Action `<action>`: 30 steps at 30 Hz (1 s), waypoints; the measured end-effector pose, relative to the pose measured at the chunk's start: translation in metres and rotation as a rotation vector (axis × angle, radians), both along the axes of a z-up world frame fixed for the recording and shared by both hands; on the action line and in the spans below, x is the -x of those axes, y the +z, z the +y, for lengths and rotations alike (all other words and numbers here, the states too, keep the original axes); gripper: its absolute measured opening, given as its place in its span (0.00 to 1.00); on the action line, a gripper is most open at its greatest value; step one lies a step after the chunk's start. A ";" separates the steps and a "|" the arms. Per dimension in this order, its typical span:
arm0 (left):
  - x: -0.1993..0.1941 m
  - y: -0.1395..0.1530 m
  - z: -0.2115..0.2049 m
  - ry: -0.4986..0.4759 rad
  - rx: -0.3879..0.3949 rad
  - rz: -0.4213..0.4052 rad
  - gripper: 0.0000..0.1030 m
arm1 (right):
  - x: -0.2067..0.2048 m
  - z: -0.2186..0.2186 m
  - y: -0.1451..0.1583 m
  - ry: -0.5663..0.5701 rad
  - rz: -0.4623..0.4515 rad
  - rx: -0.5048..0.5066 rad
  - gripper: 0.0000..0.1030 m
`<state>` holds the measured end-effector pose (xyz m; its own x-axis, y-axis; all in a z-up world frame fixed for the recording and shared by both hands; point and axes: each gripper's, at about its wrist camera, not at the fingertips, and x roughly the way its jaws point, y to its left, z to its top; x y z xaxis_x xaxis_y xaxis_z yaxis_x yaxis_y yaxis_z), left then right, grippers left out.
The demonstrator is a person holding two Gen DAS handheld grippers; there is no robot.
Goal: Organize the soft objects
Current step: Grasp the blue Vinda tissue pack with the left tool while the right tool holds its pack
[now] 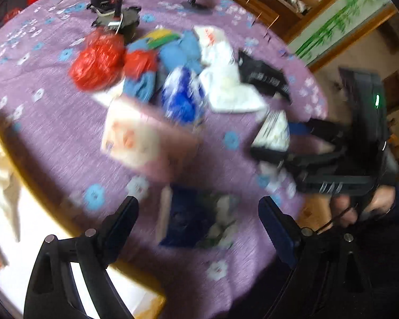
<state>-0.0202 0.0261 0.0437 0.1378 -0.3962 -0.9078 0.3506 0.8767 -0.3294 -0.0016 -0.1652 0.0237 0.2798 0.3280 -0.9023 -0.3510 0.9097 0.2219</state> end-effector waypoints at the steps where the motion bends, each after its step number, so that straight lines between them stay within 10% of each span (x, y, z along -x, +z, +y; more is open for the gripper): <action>1: 0.003 0.000 -0.001 -0.012 -0.017 -0.003 0.88 | 0.000 -0.001 0.000 -0.002 0.002 -0.003 0.76; 11: 0.026 -0.022 -0.033 -0.035 -0.193 0.004 0.88 | -0.002 0.003 -0.006 0.005 0.007 0.010 0.77; 15: 0.032 -0.030 -0.043 -0.035 -0.284 -0.043 0.72 | 0.000 0.003 -0.006 0.014 -0.003 0.015 0.77; 30: 0.033 0.017 0.010 0.133 -0.070 -0.136 0.71 | 0.011 0.017 0.020 0.076 -0.079 -0.008 0.76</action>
<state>-0.0536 0.0365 0.0611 0.3083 -0.3029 -0.9018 0.2670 0.9374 -0.2235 -0.0124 -0.1478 0.0435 0.3240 0.3580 -0.8757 -0.4356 0.8781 0.1978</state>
